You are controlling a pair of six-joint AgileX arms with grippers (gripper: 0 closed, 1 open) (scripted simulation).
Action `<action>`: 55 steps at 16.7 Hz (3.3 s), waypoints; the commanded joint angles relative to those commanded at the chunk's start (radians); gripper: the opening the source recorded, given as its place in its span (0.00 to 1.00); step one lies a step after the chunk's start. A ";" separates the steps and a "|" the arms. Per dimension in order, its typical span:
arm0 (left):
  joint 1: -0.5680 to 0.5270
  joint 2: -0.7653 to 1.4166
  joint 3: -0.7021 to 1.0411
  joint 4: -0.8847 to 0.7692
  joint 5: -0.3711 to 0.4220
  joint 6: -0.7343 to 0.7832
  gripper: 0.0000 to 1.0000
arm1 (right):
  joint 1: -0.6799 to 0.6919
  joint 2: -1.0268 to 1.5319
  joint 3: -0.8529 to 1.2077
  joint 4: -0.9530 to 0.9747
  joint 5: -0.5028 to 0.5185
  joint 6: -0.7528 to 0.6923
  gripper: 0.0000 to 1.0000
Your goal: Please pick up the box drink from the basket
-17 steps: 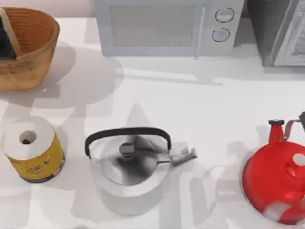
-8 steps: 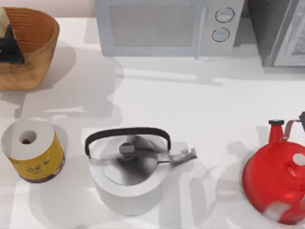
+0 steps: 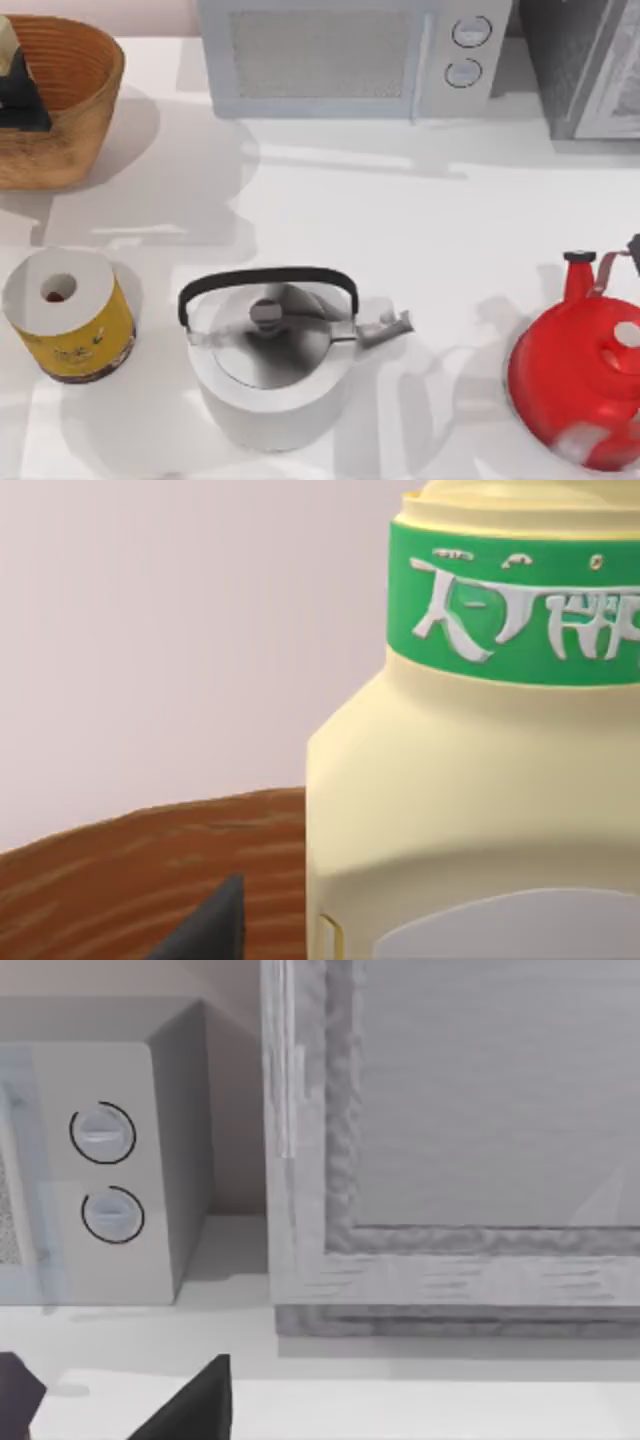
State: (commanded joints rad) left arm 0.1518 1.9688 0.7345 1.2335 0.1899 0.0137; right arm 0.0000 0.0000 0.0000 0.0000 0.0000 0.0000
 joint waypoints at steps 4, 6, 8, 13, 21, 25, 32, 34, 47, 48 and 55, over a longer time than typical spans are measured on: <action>-0.008 0.057 0.087 -0.039 -0.008 -0.003 1.00 | 0.000 0.000 0.000 0.000 0.000 0.000 1.00; -0.013 0.090 0.144 -0.062 -0.012 -0.004 1.00 | 0.000 0.000 0.000 0.000 0.000 0.000 1.00; -0.018 0.117 0.190 -0.081 -0.016 -0.004 1.00 | 0.000 0.000 0.000 0.000 0.000 0.000 1.00; -0.020 0.131 0.215 -0.092 -0.019 -0.004 1.00 | 0.000 0.000 0.000 0.000 0.000 0.000 1.00; -0.020 0.131 0.215 -0.092 -0.019 -0.004 0.47 | 0.000 0.000 0.000 0.000 0.000 0.000 1.00; -0.020 0.131 0.215 -0.092 -0.019 -0.004 0.17 | 0.000 0.000 0.000 0.000 0.000 0.000 1.00; -0.020 0.131 0.215 -0.092 -0.019 -0.004 0.00 | 0.000 0.000 0.000 0.000 0.000 0.000 1.00; -0.020 0.131 0.215 -0.092 -0.019 -0.004 0.00 | 0.000 0.000 0.000 0.000 0.000 0.000 1.00; -0.013 -0.072 0.356 -0.414 -0.023 0.001 0.00 | 0.000 0.000 0.000 0.000 0.000 0.000 1.00; -0.013 -0.098 0.376 -0.458 -0.024 0.002 0.00 | 0.000 0.000 0.000 0.000 0.000 0.000 1.00; -0.016 -0.221 0.467 -0.676 -0.025 0.001 0.00 | 0.000 0.000 0.000 0.000 0.000 0.000 1.00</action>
State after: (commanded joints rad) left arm 0.1363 1.7474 1.2017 0.5575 0.1651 0.0147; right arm 0.0000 0.0000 0.0000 0.0000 0.0000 0.0000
